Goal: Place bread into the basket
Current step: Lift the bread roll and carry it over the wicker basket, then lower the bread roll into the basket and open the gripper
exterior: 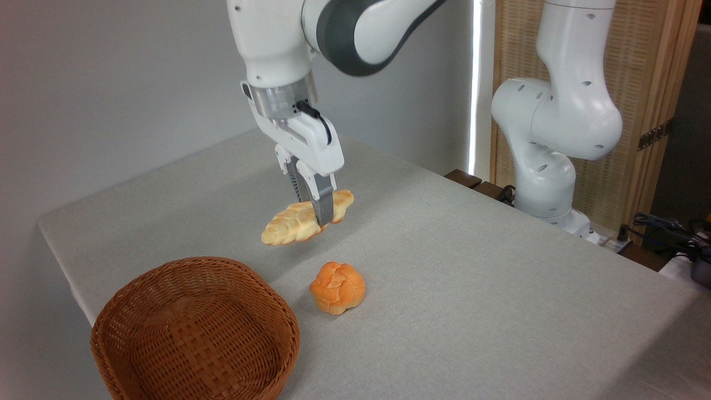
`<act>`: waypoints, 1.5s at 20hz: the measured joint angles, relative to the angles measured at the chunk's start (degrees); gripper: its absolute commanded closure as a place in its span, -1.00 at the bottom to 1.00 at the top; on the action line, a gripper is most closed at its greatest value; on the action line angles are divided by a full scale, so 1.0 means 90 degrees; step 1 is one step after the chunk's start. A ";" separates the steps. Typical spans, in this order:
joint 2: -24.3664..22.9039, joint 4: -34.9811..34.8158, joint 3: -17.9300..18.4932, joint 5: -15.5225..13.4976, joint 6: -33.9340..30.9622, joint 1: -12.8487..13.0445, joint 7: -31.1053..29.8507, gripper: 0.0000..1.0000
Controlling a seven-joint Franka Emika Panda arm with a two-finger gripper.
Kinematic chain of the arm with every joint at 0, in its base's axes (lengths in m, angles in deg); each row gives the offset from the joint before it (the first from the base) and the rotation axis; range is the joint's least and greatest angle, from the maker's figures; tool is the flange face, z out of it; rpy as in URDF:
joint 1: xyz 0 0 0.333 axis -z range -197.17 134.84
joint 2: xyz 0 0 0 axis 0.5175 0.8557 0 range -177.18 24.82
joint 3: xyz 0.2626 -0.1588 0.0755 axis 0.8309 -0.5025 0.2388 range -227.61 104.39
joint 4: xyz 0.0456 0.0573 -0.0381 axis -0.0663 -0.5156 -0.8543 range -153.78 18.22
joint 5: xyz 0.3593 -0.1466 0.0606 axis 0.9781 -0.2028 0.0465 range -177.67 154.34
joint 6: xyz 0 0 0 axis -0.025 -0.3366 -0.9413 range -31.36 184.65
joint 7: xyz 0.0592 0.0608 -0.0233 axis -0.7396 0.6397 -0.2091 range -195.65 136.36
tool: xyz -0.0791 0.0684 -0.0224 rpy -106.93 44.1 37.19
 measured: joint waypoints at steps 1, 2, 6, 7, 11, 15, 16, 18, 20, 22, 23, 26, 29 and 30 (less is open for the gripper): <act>0.0004 0.0130 0.0084 -0.0040 -0.0051 -0.0002 0.0041 0.34; 0.0010 0.0219 0.0143 -0.0090 -0.0066 -0.0003 0.0065 0.34; 0.0309 0.0928 0.0358 -0.0352 -0.0067 -0.0023 0.0058 0.28; 0.0477 0.1153 0.0388 -0.0371 -0.0067 -0.0027 -0.0029 0.27; 0.1274 0.1906 0.0412 -0.0375 0.0017 -0.0028 -0.0221 0.27; 0.2051 0.2430 0.0412 -0.0375 0.0621 -0.0028 -0.0514 0.25; 0.2162 0.2484 0.0412 -0.0375 0.0789 -0.0028 -0.0571 0.21; 0.2414 0.2582 0.0412 -0.0375 0.1217 -0.0028 -0.0655 0.09; 0.2610 0.2646 0.0412 -0.0375 0.1596 -0.0030 -0.0668 -0.44; 0.2687 0.2669 0.0412 -0.0360 0.1705 -0.0031 -0.0668 -0.81; 0.2705 0.2670 0.0412 -0.0344 0.1715 -0.0031 -0.0668 -1.00; 0.2745 0.2670 0.0406 -0.0217 0.1717 -0.0027 -0.0668 -1.00; 0.2749 0.2672 0.0403 -0.0162 0.1717 -0.0024 -0.0668 -1.00; 0.2749 0.2673 0.0403 -0.0158 0.1717 -0.0024 -0.0668 -1.00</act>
